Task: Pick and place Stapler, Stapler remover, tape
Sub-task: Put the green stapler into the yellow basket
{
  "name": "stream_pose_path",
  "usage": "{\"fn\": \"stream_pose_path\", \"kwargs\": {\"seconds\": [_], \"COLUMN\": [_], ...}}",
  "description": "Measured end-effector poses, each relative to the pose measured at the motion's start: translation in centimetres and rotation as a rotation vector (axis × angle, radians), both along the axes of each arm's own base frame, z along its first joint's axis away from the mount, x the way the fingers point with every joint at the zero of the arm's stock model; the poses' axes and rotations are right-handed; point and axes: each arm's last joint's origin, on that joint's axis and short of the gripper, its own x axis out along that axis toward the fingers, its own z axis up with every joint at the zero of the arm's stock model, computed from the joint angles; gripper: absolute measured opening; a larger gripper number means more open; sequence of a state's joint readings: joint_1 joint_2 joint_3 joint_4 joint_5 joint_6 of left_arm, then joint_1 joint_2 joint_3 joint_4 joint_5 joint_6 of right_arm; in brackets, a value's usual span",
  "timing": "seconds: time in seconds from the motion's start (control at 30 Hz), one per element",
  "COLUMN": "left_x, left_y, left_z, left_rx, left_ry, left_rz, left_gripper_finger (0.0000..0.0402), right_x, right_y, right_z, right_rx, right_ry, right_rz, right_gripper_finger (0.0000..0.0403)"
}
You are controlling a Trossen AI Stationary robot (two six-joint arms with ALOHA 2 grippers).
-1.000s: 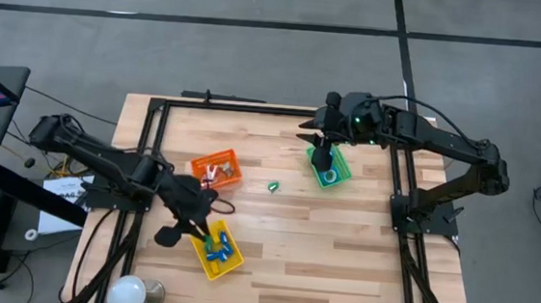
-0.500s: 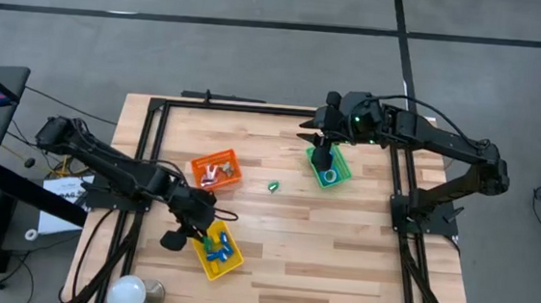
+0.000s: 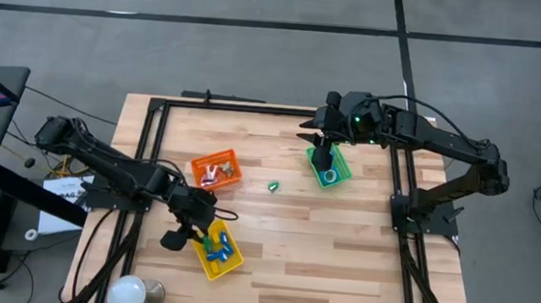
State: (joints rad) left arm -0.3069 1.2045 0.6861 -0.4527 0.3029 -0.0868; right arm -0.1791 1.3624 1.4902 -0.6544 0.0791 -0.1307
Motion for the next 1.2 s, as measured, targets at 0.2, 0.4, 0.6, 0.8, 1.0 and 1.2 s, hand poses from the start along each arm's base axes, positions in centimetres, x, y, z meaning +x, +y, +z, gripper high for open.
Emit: {"fn": "stream_pose_path", "kwargs": {"seconds": [0.2,0.4,0.6,0.8,1.0,1.2], "left_x": [0.0,0.1,0.1,0.0,-0.2,-0.8], "left_y": [0.0,0.0,0.0,0.1,1.2,3.7], "left_z": [0.0,0.0,0.1,0.6,2.2,4.9], "left_rx": [-0.001,0.008,0.007,-0.003,-0.035,-0.060], "left_ry": [-0.003,-0.007,-0.013,-0.045,-0.110,-0.229], "left_rz": [-0.001,0.016,0.017,0.019,0.085,0.203], "left_gripper_finger": [0.0144,0.0191,0.0233,0.0245,0.0246,0.0246], "right_x": [0.0,0.0,0.0,0.0,0.0,-0.1], "right_y": [0.0,0.0,0.0,0.0,0.0,0.0], "right_z": [0.0,0.0,0.0,0.0,-0.1,-0.1], "right_rx": [0.000,0.000,0.000,0.000,0.001,0.003], "right_ry": [0.000,0.000,0.000,0.001,0.007,0.018], "right_rz": [0.000,0.000,0.000,0.000,0.000,0.000], "right_gripper_finger": [0.0108,0.0108,0.0108,0.0108,0.0108,0.0108]}}
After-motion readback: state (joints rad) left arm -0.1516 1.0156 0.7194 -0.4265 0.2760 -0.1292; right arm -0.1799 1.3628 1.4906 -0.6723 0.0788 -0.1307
